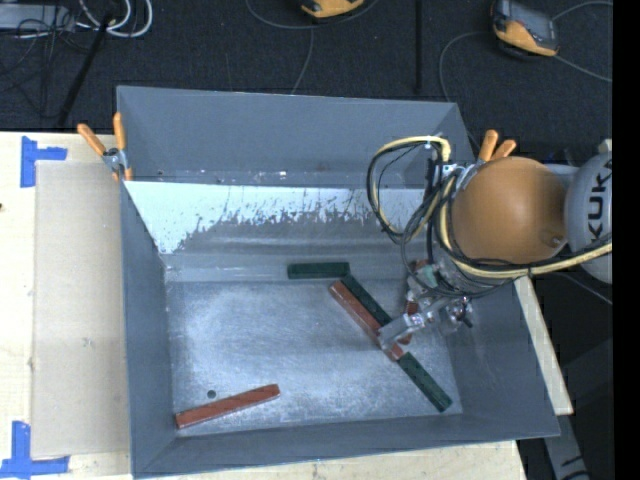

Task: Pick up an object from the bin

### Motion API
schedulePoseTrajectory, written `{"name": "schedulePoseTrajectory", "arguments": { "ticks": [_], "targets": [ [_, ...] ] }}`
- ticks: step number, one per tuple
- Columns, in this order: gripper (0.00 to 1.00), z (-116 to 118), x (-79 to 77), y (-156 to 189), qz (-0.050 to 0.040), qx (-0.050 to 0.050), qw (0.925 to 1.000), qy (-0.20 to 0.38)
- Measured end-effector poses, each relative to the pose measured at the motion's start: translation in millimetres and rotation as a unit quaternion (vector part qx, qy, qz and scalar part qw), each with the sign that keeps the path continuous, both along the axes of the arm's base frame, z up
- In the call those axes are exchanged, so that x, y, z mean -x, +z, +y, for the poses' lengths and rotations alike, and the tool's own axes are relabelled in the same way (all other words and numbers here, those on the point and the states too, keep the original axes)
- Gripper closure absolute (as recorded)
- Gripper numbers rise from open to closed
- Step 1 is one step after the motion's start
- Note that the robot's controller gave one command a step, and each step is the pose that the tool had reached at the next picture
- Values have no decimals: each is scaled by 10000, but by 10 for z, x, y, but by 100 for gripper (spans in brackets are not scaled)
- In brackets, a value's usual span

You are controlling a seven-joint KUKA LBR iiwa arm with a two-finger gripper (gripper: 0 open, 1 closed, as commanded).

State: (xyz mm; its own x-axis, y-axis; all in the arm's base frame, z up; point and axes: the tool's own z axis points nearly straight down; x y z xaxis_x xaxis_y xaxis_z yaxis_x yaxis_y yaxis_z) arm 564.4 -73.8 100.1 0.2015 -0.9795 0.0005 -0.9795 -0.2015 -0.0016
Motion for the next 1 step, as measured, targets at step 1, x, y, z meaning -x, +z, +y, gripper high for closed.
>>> {"name": "schedulePoseTrajectory", "arguments": {
  "ticks": [1],
  "targets": [
    [0,-221,537,-326,46,-20,9997,-222]
  ]
}}
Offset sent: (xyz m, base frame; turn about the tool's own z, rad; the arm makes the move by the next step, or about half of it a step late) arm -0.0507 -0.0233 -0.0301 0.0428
